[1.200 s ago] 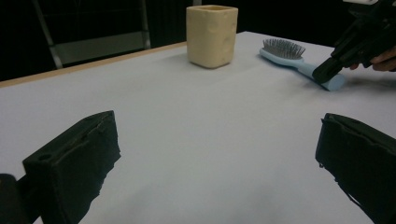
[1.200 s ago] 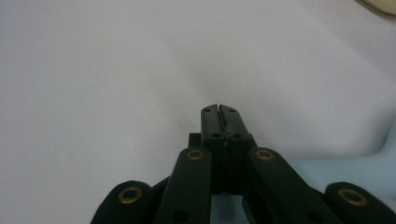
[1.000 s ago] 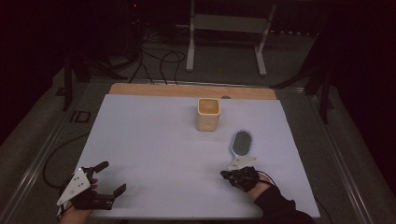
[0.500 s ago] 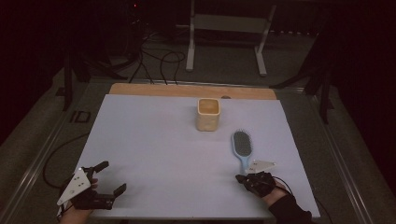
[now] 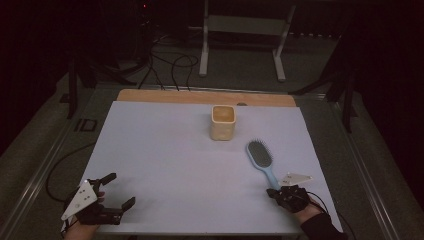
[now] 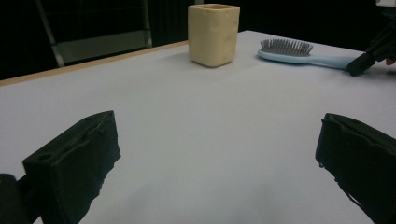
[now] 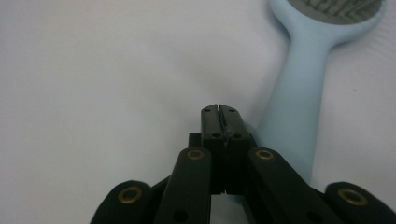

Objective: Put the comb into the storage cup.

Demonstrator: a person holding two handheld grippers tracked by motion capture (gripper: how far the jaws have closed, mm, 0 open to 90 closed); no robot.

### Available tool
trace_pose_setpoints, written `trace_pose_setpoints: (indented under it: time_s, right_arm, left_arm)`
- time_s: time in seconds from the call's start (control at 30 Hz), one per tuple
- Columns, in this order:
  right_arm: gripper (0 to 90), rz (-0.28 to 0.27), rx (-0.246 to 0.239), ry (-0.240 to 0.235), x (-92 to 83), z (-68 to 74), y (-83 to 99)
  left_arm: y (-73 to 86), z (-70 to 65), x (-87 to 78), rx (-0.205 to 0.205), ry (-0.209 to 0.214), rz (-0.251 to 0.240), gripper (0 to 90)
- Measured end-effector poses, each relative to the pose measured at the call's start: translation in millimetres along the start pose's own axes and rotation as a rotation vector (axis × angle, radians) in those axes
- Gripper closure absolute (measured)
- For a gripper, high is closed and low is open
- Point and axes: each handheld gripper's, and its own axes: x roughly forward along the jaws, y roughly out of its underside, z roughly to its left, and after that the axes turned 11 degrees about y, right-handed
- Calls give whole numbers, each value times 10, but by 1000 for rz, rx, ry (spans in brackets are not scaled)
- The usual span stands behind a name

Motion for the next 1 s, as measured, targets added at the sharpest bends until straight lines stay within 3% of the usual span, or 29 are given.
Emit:
trace_pose_setpoints:
  time_s: [0.73, 1.0]
  right_arm:
    - [900, 20, 74, 70, -105, -300, 143]
    - [900, 31, 75, 99, -116, -385, 165]
  left_arm:
    - [3, -5, -5, 1, -6, 2, 0]
    - [4, 4, -16, -4, -9, -2, 0]
